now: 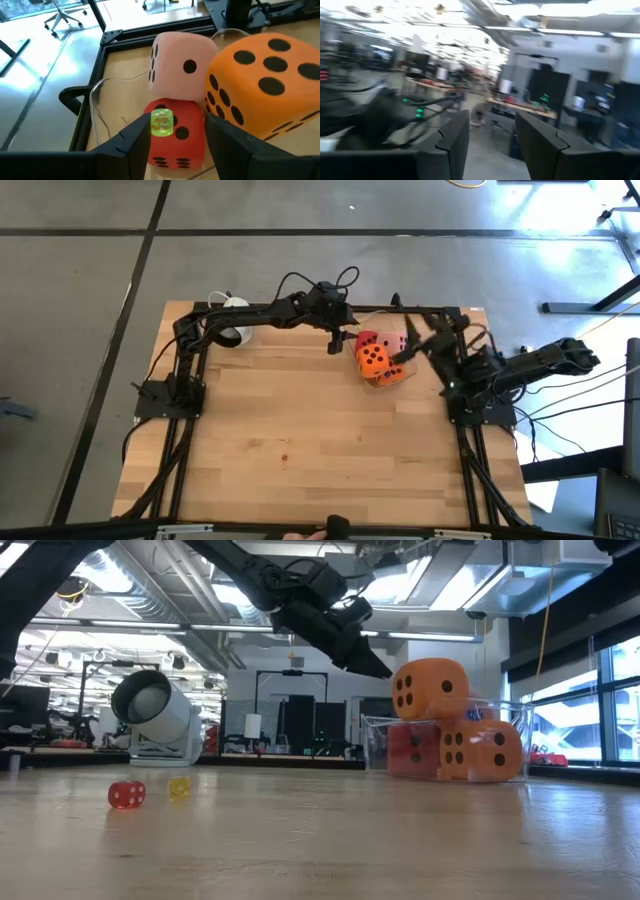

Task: Pick & Place Dice
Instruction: Put the small green die in the bin

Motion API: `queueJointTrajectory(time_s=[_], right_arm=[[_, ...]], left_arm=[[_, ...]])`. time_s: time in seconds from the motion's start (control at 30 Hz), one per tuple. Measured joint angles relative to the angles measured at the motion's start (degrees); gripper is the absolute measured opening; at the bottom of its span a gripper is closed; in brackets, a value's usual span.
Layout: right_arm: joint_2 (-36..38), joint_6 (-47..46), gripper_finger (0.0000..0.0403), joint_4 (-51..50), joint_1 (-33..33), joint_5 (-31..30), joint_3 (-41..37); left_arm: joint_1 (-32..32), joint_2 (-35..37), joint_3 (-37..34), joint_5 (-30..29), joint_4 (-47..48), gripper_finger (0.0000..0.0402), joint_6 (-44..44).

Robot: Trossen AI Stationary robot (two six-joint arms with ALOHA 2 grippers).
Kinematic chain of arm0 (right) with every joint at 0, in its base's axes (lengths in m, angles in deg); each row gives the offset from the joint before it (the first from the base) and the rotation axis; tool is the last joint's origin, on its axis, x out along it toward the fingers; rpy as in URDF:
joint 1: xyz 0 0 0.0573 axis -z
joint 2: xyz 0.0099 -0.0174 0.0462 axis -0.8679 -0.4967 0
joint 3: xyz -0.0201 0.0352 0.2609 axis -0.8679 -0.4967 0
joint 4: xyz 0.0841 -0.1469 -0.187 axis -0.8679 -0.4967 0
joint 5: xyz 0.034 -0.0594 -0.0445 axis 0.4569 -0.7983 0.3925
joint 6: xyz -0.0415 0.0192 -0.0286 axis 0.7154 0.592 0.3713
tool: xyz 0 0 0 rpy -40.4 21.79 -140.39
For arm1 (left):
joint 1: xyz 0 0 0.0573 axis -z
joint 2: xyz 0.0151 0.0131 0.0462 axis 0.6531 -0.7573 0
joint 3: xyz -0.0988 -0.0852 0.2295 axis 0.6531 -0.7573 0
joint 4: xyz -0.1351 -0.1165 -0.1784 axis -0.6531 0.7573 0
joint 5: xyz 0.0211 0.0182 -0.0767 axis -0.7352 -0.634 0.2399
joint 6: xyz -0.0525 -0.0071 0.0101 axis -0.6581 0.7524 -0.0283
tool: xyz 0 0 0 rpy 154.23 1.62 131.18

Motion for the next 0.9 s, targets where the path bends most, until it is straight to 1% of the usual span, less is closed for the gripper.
queueJointTrajectory(time_s=[0.1, 0.27, 0.4, 0.53, 0.7, 0.8, 0.9], right_arm=[[0.5, 0.6, 0.016, 0.1, 1.9, -3.3, 2.8], [0.4, -0.4, 0.016, -0.2, 3.9, -6.4, 7.3], [0.3, -0.5, 0.016, -0.2, 5.2, -6.4, 9.8], [0.3, -0.5, 0.016, -0.4, 5.6, -6.4, 11.8], [0.3, -2.9, 0.016, -0.4, 5.6, -6.4, 13.6], [0.3, -3.6, 0.016, -0.5, 5.6, -6.5, 14.0], [0.3, -3.6, 0.016, -0.4, 5.6, -6.5, 14.0]], left_arm=[[0.0, 0.0, 0.0, 0.1, -0.9, 0.018, -2.1], [0.0, 0.0, 0.0, 0.1, -2.5, 0.018, -5.4], [0.0, -1.2, 0.0, 0.0, -4.0, 0.018, -3.7], [0.1, -4.2, 0.0, 0.1, -4.5, 0.018, -3.8], [0.1, -5.3, -0.1, -1.9, -5.2, 0.0179, -6.3], [0.1, -5.3, 0.0, -5.1, -5.7, 0.0178, -5.0], [0.0, -5.3, 0.0, -5.1, -7.7, 0.0178, -4.7]])
